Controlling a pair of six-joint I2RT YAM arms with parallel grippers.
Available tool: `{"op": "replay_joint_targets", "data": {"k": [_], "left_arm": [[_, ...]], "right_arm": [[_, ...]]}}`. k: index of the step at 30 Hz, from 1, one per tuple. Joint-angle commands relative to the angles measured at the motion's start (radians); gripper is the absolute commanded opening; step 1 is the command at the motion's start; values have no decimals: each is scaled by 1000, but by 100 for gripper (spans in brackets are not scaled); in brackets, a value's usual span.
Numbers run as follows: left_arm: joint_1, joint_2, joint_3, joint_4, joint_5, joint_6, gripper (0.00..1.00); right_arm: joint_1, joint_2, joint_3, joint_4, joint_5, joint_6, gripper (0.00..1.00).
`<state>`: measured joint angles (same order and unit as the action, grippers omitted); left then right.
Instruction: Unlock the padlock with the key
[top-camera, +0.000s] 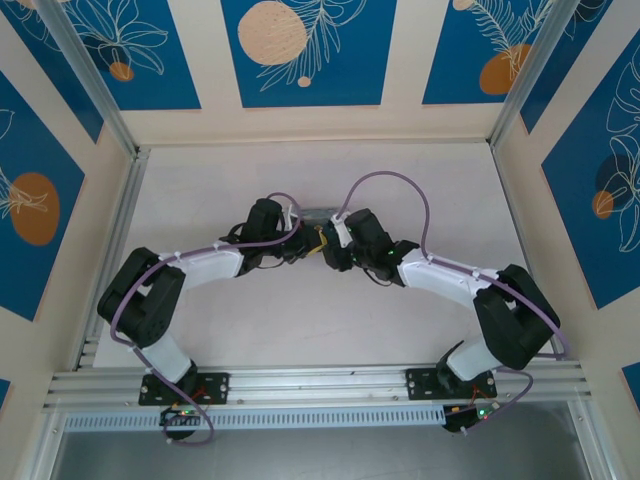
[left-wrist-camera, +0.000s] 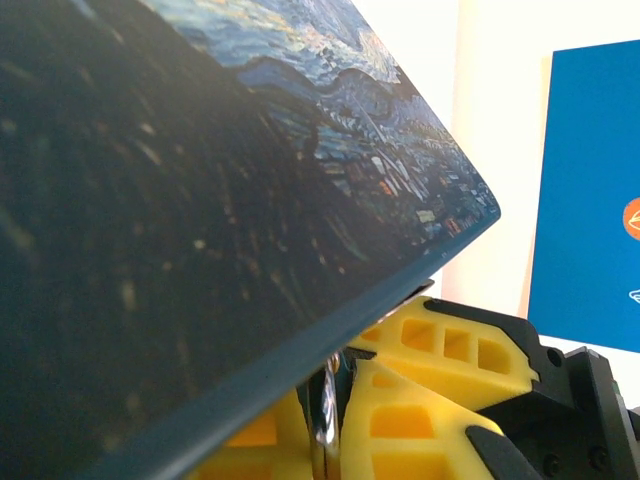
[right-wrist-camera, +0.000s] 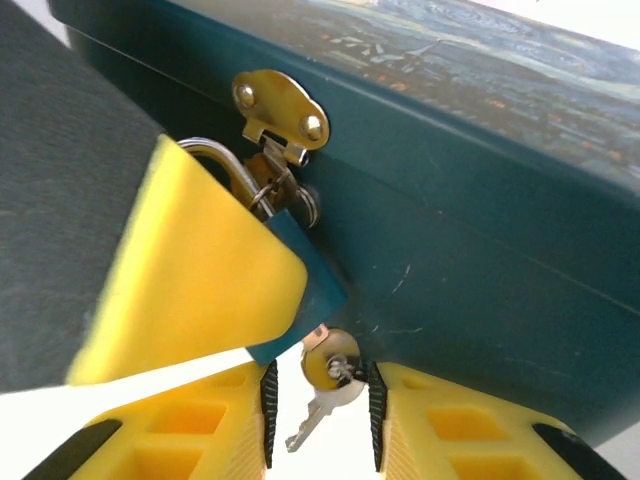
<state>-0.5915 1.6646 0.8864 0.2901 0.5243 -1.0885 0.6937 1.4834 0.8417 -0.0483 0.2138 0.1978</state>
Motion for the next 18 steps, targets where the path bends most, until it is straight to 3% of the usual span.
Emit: {"op": "replay_joint_targets", "data": {"k": [1, 9, 18], "left_arm": [[-4, -13, 34, 12, 27, 30, 0], [-5, -11, 36, 14, 33, 30, 0], [-7, -5, 34, 17, 39, 30, 0]], "right_arm": [[28, 22, 43, 9, 120, -69, 32], [76, 67, 70, 55, 233, -115, 29], [84, 74, 115, 46, 209, -99, 13]]}}
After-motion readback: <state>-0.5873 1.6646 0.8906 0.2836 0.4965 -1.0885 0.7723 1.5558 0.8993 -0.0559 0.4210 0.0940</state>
